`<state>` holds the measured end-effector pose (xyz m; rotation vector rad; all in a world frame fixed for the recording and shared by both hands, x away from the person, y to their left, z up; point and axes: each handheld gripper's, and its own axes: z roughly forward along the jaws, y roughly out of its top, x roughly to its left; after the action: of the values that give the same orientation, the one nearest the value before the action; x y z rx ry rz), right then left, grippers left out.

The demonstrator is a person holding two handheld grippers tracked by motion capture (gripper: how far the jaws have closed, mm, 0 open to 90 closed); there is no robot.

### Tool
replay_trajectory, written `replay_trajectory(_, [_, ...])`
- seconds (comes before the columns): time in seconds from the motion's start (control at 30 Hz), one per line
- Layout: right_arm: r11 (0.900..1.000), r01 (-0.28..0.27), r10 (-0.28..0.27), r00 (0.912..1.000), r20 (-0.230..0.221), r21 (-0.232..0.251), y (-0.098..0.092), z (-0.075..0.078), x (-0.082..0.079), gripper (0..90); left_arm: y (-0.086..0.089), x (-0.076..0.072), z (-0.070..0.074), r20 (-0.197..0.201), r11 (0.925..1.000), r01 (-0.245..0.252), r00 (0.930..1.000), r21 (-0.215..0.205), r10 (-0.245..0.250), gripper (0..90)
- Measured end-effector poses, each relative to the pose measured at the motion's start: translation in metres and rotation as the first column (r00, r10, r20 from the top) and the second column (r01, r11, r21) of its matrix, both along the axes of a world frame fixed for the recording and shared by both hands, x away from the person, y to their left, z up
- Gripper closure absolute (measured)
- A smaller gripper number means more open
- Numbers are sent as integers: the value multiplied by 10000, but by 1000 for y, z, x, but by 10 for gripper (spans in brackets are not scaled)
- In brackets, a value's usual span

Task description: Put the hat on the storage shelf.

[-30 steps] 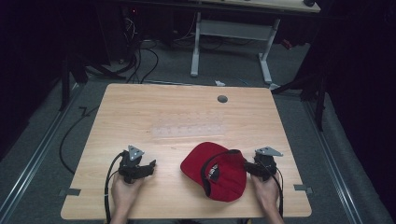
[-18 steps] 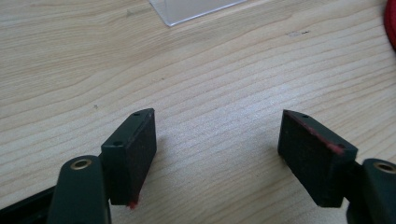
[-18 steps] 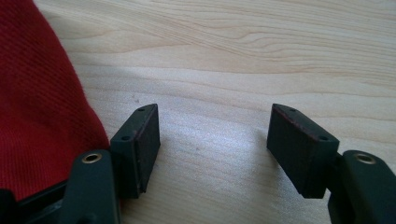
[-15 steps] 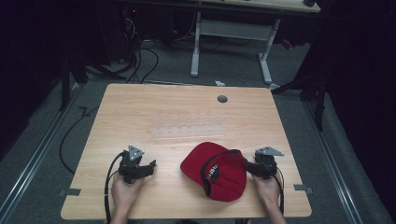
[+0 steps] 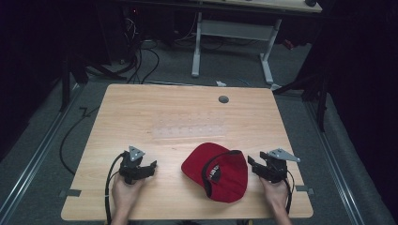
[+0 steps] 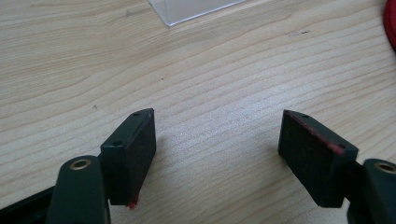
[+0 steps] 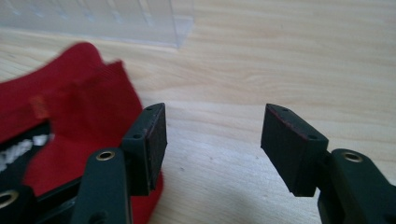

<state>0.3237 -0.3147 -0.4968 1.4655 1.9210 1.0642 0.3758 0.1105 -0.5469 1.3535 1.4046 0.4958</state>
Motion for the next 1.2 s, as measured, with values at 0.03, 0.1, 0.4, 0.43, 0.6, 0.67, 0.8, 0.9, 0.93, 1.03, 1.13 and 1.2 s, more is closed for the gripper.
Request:
replay_trajectory(0.03, [9999,-94,94,9999,43,39,0,2,-2,396,0,0,0,2,10000,0,10000,2,0,281])
replay_trajectory(0.1, [9993,-369,368,9992,160,108,3,6,-5,387,0,0,0,3,10000,3,10000,8,-3,281])
replay_trajectory(0.4, [9900,-1333,1322,9909,266,454,18,13,-4,335,0,0,0,1,10000,1,10000,-1,-1,281])
replay_trajectory(0.43, [9889,-1399,1391,9901,198,498,20,13,-3,327,0,0,0,2,10000,1,10000,0,-1,281])
replay_trajectory(0.6, [9834,-1806,1807,9835,-42,195,30,11,9,288,0,0,0,1,10000,-1,10000,0,1,280])
replay_trajectory(0.67, [9804,-1956,1960,9804,-182,248,33,9,14,280,0,0,0,0,10000,-2,10000,-3,2,281])
replay_trajectory(0.8, [9749,-2193,2208,9745,-410,378,37,5,22,279,0,0,0,1,10000,3,10000,-2,-3,280])
replay_trajectory(0.9, [9668,-2454,2507,9650,-775,714,38,-2,28,270,0,0,0,1,10000,2,10000,1,-2,281])
replay_trajectory(0.93, [9651,-2497,2561,9629,-849,792,39,-4,30,271,0,0,0,-2,10000,3,10000,1,-3,280])
replay_trajectory(1.03, [9588,-2651,2743,9575,-891,1025,40,-8,34,277,0,0,0,-1,10000,0,10000,-1,0,281])
replay_trajectory(1.13, [9569,-2698,2808,9539,-1060,1075,43,-13,38,285,0,0,0,2,10000,4,10000,8,-4,281])
replay_trajectory(1.2, [9567,-2718,2827,9530,-1093,1041,43,-14,39,292,0,0,0,2,10000,3,10000,4,-3,281])
